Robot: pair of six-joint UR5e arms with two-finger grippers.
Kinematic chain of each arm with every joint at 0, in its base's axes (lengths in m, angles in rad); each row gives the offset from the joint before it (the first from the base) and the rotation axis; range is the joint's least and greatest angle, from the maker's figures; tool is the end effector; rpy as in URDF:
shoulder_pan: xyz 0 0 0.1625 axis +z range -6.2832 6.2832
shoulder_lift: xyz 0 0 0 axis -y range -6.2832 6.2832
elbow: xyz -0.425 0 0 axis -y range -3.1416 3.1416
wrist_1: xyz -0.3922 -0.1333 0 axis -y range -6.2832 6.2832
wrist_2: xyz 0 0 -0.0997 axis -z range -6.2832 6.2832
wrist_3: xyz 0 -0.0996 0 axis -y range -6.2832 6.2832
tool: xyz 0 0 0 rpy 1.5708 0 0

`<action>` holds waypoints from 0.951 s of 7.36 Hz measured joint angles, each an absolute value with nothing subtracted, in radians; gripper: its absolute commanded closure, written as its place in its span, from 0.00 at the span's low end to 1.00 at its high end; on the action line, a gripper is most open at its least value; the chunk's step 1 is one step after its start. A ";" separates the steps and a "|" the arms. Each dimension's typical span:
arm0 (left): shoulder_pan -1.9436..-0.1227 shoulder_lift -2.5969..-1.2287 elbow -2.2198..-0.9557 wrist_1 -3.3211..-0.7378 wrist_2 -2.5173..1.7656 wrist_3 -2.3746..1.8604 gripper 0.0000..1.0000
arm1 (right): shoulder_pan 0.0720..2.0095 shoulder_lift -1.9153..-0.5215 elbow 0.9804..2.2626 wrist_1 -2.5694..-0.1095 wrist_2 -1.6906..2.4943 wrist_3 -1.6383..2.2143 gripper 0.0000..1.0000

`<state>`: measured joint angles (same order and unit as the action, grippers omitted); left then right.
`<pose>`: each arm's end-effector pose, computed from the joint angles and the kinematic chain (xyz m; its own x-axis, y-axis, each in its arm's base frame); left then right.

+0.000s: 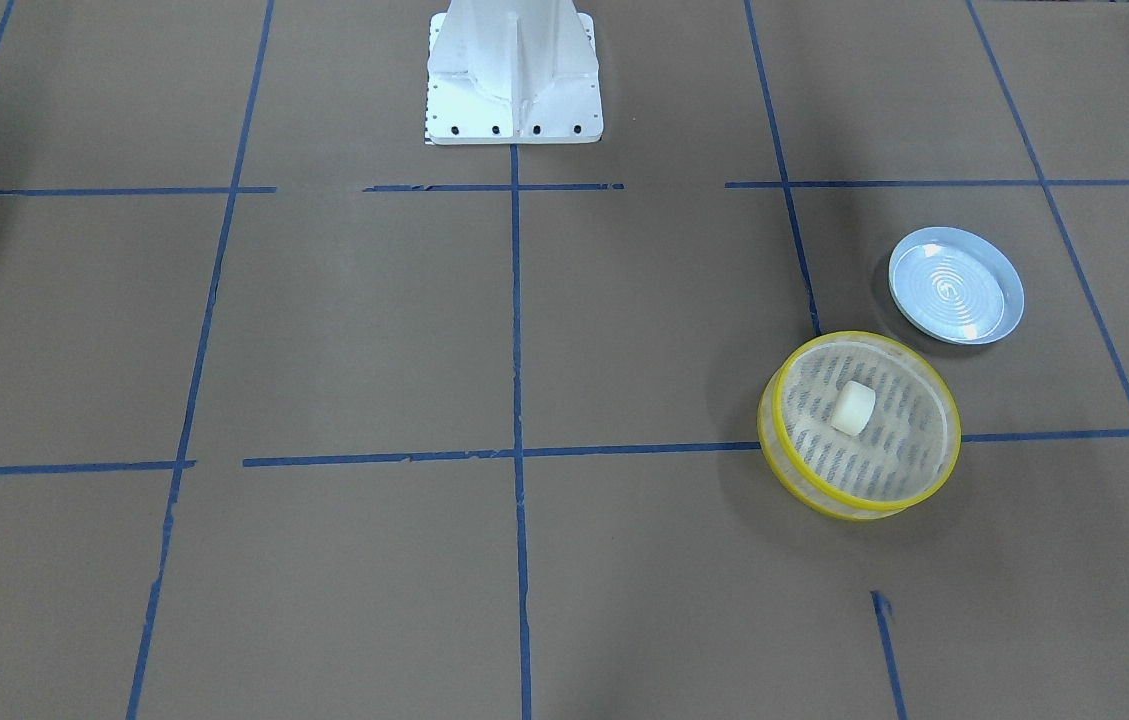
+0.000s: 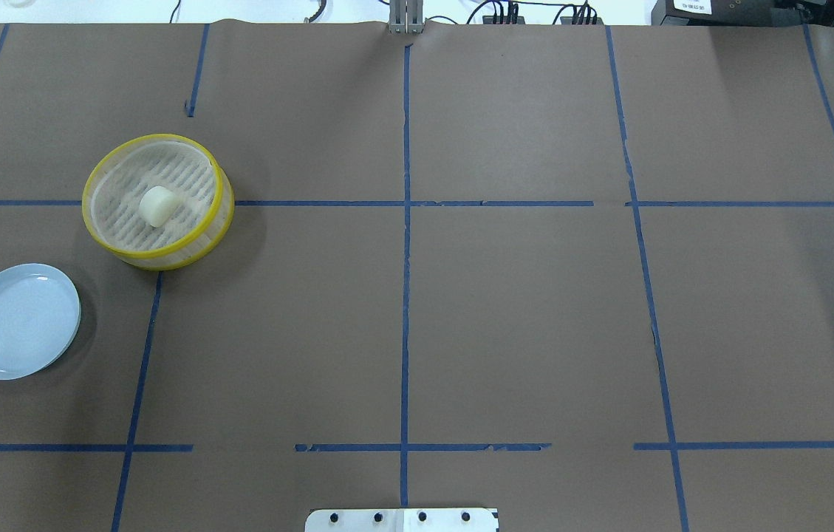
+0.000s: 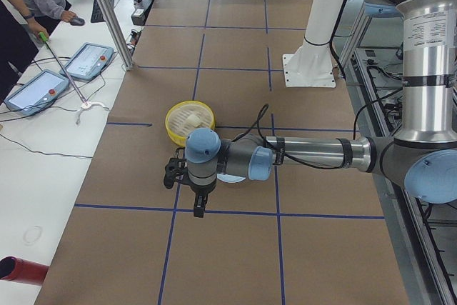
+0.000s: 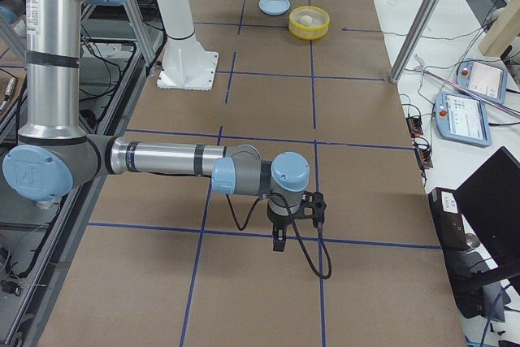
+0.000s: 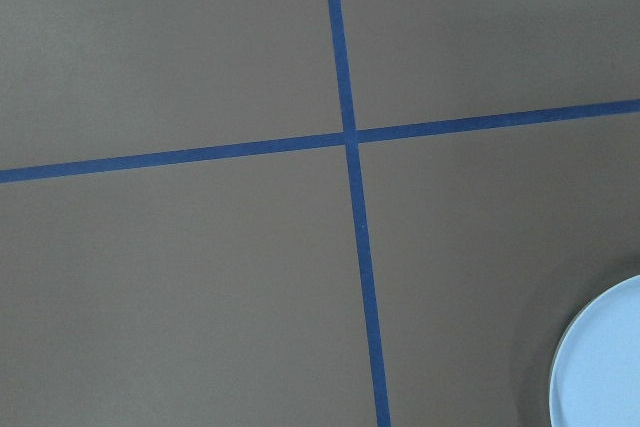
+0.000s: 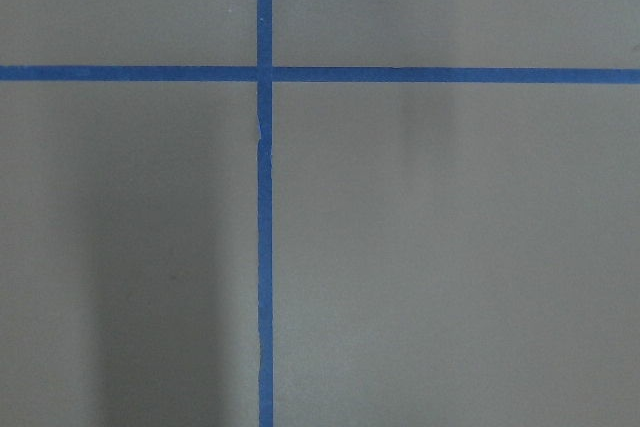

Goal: Place bun in steamer

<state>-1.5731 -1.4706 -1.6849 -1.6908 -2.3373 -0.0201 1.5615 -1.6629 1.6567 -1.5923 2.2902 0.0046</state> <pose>-0.0653 -0.4579 0.6377 0.7204 0.0710 -0.6900 0.0168 0.9927 0.1197 0.0635 -0.4513 0.6658 0.7524 0.0159 0.6585 0.0058 0.9995 -0.0307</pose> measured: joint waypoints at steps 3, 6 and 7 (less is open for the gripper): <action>-1.588 -1.469 -1.685 -1.672 -2.337 -0.020 0.00 | 1.561 -1.663 1.657 -1.592 2.290 0.005 0.00; -1.590 -1.469 -1.687 -1.666 -2.336 -0.020 0.00 | 1.561 -1.663 1.657 -1.592 2.290 0.005 0.00; -1.590 -1.469 -1.688 -1.665 -2.336 -0.020 0.00 | 1.561 -1.663 1.657 -1.592 2.290 0.005 0.00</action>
